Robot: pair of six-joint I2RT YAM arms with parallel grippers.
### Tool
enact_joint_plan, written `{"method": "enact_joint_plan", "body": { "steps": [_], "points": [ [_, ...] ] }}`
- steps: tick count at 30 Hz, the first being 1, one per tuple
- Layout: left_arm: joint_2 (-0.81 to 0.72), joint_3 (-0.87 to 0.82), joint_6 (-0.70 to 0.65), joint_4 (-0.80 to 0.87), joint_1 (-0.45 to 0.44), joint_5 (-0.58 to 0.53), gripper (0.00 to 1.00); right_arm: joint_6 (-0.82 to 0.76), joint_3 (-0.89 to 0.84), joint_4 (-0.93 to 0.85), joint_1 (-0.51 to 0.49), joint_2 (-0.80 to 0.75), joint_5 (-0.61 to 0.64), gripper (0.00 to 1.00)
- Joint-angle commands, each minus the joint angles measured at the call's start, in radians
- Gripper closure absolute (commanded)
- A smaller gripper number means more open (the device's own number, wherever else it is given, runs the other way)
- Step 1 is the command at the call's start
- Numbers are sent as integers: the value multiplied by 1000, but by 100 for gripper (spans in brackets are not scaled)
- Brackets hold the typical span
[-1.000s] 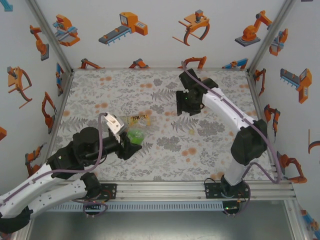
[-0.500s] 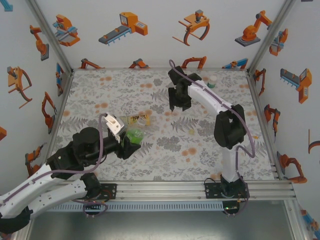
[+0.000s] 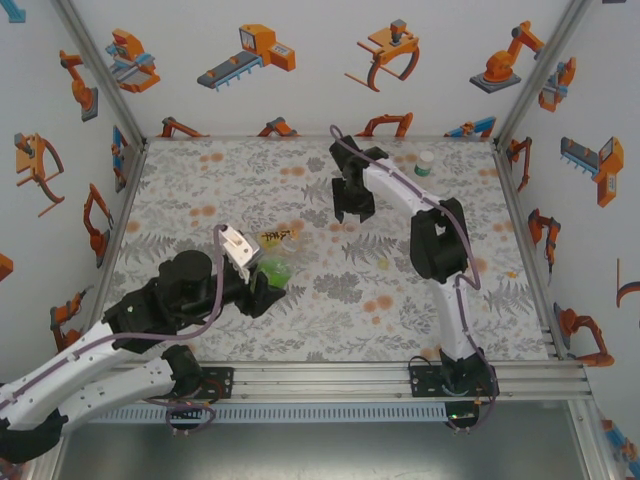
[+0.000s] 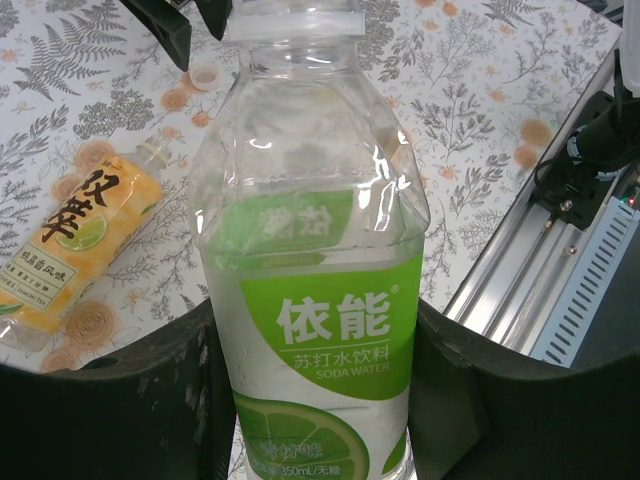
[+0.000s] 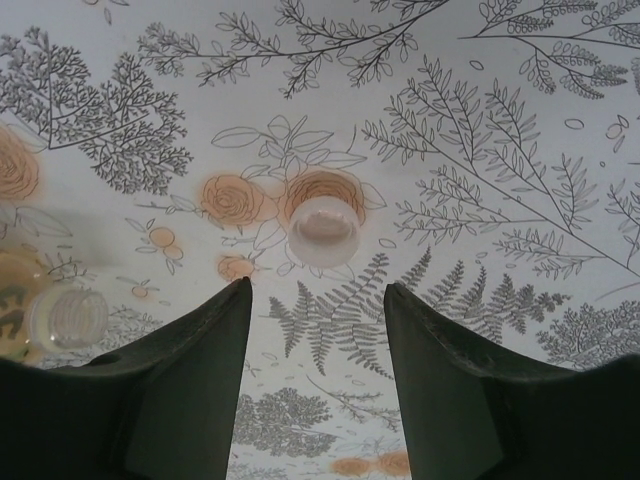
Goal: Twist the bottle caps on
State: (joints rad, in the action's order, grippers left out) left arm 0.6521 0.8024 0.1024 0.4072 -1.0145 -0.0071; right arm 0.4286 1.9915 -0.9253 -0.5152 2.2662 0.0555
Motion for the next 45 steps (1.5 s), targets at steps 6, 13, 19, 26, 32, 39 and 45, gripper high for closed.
{"method": "enact_joint_plan", "body": {
  "steps": [6,13,19,26,32,39,45],
  "points": [
    [28,31,-15,-26,2,-13,94,-7,29,9,11,54,-34,49],
    [28,28,-13,-26,3,-24,94,-5,21,23,12,78,-46,52],
    [19,21,-13,-24,1,-32,95,-5,6,32,14,86,-45,53],
    [7,14,-12,-20,2,-39,97,-5,5,37,15,95,-39,55],
    [1,16,-13,-18,3,-39,98,-4,6,37,15,99,-37,57],
    [1,20,-12,-11,2,-37,98,-4,-2,39,14,96,-36,61],
    [2,15,-9,-19,2,-35,98,4,-26,38,14,64,-37,63]
  ]
}}
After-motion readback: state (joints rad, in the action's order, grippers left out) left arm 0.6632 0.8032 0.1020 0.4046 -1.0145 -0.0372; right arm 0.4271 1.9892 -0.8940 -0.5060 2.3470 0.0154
